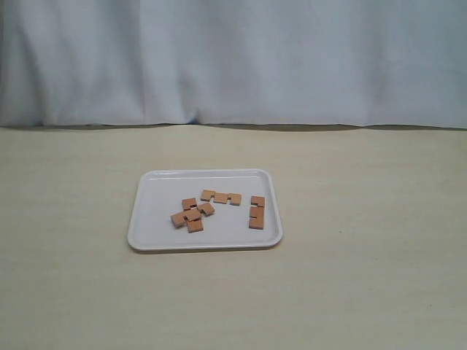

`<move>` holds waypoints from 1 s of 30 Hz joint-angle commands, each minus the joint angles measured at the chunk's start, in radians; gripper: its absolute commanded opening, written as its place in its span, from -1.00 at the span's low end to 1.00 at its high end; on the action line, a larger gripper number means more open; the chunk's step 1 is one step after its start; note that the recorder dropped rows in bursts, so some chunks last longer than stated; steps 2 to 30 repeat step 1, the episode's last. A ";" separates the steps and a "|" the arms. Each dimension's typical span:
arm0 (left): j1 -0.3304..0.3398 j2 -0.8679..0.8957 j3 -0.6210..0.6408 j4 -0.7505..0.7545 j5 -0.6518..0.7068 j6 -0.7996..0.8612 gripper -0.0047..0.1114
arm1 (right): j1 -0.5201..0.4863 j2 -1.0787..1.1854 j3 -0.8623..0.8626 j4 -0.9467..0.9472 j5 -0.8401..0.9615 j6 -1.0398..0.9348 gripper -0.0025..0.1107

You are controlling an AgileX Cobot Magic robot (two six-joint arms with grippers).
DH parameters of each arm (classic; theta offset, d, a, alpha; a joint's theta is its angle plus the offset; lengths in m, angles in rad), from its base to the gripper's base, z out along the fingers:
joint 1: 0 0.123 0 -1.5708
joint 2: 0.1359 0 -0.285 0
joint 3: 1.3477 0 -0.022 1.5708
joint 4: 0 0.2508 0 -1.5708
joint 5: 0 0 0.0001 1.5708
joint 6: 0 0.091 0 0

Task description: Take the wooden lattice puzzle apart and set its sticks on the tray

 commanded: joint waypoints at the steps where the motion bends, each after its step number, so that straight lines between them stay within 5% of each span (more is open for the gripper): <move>1: 0.002 -0.002 0.001 0.000 -0.008 0.003 -0.92 | 0.001 -0.005 0.002 0.002 0.004 -0.009 -0.88; 30: 0.002 -0.002 0.001 0.000 -0.008 0.003 -0.92 | 0.001 -0.005 0.002 0.002 0.004 -0.009 -0.88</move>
